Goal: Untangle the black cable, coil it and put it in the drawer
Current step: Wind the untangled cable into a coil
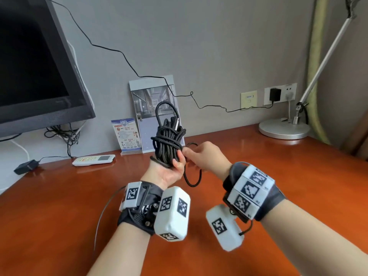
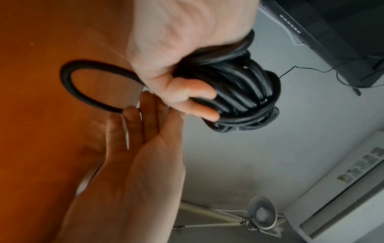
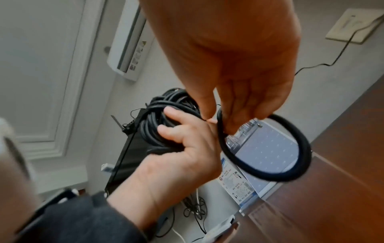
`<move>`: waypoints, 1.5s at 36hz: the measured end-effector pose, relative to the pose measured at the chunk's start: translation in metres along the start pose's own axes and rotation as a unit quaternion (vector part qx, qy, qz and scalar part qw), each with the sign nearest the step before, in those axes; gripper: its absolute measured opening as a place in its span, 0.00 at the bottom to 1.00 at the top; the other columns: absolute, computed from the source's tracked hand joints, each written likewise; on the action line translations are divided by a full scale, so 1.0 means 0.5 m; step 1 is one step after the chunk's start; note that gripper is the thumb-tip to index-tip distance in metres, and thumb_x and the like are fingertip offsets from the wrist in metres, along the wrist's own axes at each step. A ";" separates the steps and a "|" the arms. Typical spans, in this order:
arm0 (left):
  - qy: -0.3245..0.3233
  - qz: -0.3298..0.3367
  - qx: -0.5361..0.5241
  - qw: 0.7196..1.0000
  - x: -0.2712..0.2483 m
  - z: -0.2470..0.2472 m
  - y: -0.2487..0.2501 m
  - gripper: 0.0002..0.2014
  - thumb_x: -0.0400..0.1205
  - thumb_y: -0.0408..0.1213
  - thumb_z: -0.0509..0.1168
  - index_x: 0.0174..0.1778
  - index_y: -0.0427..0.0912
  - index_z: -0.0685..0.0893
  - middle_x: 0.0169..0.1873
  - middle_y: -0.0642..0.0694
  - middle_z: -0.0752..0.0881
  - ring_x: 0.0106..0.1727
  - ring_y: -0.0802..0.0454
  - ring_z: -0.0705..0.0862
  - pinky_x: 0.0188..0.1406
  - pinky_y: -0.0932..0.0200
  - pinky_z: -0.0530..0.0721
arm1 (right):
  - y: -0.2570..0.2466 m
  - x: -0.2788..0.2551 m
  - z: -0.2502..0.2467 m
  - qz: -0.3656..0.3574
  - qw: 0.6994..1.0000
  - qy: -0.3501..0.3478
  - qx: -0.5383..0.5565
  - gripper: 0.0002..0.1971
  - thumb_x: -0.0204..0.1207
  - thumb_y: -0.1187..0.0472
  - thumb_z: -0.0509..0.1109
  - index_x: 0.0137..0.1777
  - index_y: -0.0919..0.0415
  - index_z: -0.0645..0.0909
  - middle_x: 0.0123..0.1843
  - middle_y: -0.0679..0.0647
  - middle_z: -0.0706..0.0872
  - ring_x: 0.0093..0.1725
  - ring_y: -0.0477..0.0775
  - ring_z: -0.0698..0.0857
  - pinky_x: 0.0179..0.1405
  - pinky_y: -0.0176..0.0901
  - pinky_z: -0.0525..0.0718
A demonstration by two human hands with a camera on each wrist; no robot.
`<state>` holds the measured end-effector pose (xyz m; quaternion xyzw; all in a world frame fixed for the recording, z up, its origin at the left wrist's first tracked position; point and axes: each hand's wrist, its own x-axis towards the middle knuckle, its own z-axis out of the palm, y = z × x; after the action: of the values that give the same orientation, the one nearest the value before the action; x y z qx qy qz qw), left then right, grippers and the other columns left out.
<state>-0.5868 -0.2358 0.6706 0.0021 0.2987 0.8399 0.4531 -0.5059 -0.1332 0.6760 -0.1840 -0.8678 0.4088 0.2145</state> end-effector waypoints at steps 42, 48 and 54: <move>0.194 0.438 0.657 0.582 0.018 0.002 -0.031 0.12 0.77 0.32 0.65 0.54 0.43 0.89 0.43 0.42 0.90 0.43 0.45 0.84 0.39 0.63 0.75 | 0.021 -0.091 -0.048 -0.113 0.980 0.036 0.161 0.11 0.78 0.70 0.64 0.39 0.67 0.87 0.39 0.57 0.86 0.37 0.39 0.80 0.40 0.24 0.74; 0.211 0.363 0.731 0.539 0.015 -0.004 -0.055 0.10 0.79 0.34 0.61 0.52 0.41 0.83 0.46 0.39 0.87 0.51 0.37 0.84 0.40 0.56 0.76 | 0.038 -0.075 -0.025 -0.069 0.981 0.024 0.181 0.11 0.81 0.67 0.64 0.36 0.65 0.72 0.34 0.53 0.75 0.34 0.48 0.72 0.30 0.31 0.71; 0.171 0.247 0.807 0.509 0.004 -0.011 -0.069 0.12 0.75 0.39 0.59 0.52 0.40 0.80 0.41 0.42 0.87 0.33 0.41 0.88 0.36 0.50 0.89 | 0.079 -0.048 -0.037 -0.076 0.996 -0.012 0.040 0.09 0.80 0.64 0.67 0.39 0.67 0.76 0.40 0.57 0.76 0.40 0.51 0.73 0.42 0.40 0.71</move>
<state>-0.5632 -0.2229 0.6480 0.2970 0.9064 0.2990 -0.0291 -0.4704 -0.1100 0.6501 -0.1037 -0.8647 0.4281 0.2415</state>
